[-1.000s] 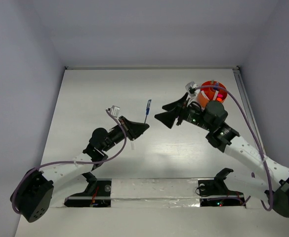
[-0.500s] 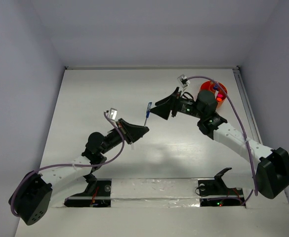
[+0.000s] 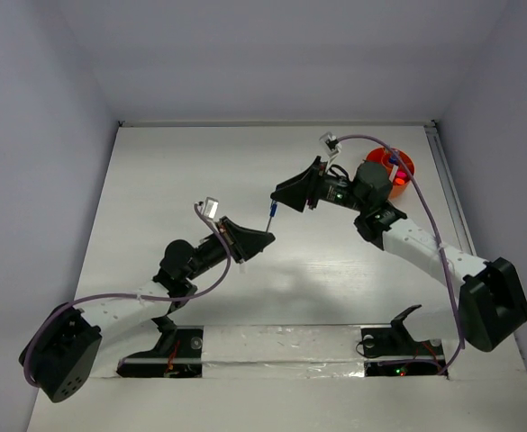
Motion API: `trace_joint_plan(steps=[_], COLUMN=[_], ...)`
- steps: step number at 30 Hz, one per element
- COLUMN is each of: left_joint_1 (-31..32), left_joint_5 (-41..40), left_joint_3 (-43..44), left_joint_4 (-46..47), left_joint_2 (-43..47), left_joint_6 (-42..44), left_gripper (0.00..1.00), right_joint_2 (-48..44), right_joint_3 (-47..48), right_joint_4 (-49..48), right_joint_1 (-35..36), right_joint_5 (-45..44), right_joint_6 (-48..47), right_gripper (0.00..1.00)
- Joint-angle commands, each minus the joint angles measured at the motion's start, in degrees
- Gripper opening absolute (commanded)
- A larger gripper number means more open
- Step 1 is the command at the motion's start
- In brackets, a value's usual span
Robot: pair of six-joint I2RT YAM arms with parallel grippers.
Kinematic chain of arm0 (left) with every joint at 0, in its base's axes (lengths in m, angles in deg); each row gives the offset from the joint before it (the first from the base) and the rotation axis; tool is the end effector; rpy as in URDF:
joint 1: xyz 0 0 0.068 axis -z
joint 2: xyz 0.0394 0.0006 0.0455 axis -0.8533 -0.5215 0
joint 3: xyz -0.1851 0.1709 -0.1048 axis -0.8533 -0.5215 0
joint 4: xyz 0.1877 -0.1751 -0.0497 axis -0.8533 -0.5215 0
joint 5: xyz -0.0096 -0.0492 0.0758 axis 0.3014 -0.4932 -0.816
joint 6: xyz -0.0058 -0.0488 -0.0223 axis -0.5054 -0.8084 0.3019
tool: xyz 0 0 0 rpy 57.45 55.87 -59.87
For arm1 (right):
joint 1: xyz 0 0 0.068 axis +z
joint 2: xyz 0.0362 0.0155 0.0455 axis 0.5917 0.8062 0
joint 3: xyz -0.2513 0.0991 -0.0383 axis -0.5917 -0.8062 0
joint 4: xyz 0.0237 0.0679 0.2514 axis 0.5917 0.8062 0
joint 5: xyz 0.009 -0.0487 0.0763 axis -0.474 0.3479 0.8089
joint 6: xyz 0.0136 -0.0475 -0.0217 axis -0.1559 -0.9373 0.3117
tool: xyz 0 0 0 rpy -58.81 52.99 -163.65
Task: Sort the stationery into containers
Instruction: Place the pen in the storage box.
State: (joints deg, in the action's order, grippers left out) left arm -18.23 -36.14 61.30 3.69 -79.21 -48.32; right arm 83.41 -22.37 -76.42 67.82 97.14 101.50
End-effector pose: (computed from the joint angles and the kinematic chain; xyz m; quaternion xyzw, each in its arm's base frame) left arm 0.1373 -0.1342 0.2471 0.1141 0.5662 -0.6499 0.4941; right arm 0.2445 0.1764 0.3323 -0.2200 0.6378 0.5805 0.4559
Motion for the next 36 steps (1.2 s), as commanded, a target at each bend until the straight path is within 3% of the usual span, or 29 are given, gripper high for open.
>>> trace_joint_plan(steps=[1, 4, 7, 9, 15, 21, 36], left_joint_1=[0.5, 0.5, 0.5, 0.5, 0.5, 0.5, 0.5], left_joint_5=[0.8, 0.6, 0.5, 0.4, -0.8, -1.7, -2.8], left_joint_3=[1.6, 1.6, 1.6, 1.7, 2.3, 6.5, 15.6], left_joint_4=[4.9, 4.9, 5.4, 5.6, 5.7, 4.0, -4.2], left_joint_2=[-0.1, -0.3, -0.7, -1.0, -1.6, -3.2, -3.0], left_joint_6=[0.0, 0.0, 0.0, -0.1, -0.1, 0.8, 5.3], left_gripper=[0.00, 0.00, 0.00, 0.00, 0.00, 0.00, 0.00], right_joint_2=[1.0, 1.7, 2.2, 2.5, 2.5, 2.3, -0.6], right_joint_3=[3.3, 3.1, 2.4, 2.1, 0.9, -0.6, -5.2], right_joint_4=[-4.9, -5.9, -6.9, -7.3, -7.8, -7.6, -4.3], right_joint_1=[0.1, 0.1, 0.1, 0.1, 0.1, 0.1, 1.1], right_joint_5=[-0.1, 0.2, 0.2, 0.4, 1.3, 3.2, 0.6], right_joint_6=[1.2, 2.0, 2.6, 3.0, 4.2, 5.2, 2.7], right_gripper=[0.57, 0.48, 0.46, 0.32, 0.08, 0.00, 0.00])
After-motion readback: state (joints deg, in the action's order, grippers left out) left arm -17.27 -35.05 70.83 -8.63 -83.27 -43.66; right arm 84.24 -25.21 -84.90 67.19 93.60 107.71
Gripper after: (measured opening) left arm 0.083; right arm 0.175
